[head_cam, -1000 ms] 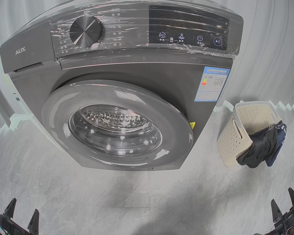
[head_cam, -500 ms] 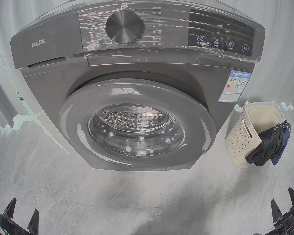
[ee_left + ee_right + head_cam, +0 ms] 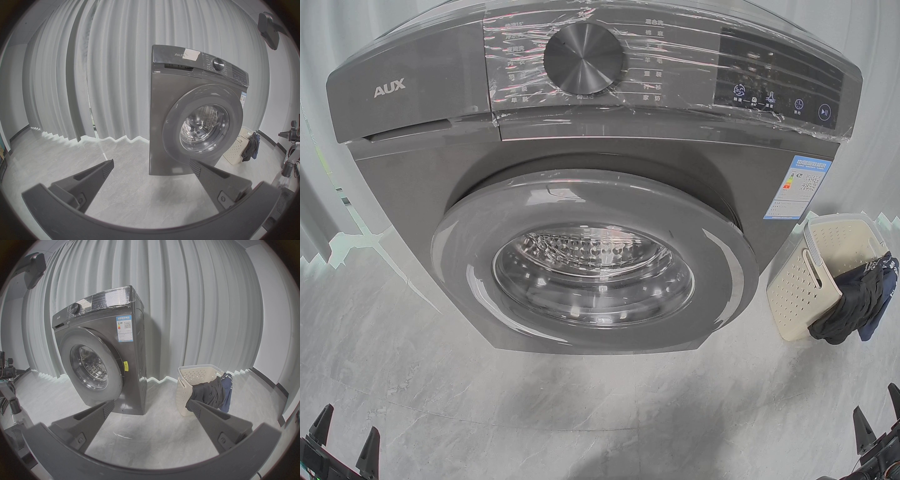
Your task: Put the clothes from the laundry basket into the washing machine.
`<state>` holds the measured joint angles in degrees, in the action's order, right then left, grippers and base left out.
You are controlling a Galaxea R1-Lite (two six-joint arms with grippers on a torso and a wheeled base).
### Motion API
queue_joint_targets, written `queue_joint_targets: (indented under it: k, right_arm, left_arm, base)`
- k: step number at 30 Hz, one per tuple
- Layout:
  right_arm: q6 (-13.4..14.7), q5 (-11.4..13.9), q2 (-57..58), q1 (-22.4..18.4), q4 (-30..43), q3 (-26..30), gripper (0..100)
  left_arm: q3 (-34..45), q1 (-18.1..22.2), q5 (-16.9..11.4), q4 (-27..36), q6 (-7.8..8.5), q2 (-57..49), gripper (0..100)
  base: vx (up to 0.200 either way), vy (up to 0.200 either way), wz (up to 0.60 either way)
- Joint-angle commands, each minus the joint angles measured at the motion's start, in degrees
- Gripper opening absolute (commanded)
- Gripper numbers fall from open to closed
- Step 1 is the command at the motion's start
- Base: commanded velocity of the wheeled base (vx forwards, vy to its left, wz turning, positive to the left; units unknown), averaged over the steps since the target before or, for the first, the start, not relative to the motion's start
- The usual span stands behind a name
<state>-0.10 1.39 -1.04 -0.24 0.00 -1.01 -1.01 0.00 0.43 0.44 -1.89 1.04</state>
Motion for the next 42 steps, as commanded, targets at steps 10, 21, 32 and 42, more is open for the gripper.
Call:
queue_joint_targets:
  k: [10,21,32,42]
  right_arm:
    - [-0.08,0.02,1.04,-0.11,0.00,1.01,100]
    - [-0.69,3.71,-2.22,-0.02,-2.90,-11.64,100]
    - [-0.69,22.43,-30.60,0.95,-9.23,-11.64,100]
    - [3.96,22.60,-47.30,12.02,-24.26,-12.08,100]
  left_arm:
    - [0.84,0.00,0.01,0.00,-0.04,-0.95,100]
    - [0.84,-0.09,-0.08,0.00,0.13,-0.95,100]
    - [0.84,0.00,-0.16,0.00,0.13,-0.95,100]
    - [0.84,0.00,-0.16,0.00,0.13,-0.95,100]
  base:
    - [0.060,0.000,0.00]
    - [0.000,0.000,0.00]
    - [0.000,0.000,0.00]
    - [0.000,0.000,0.00]
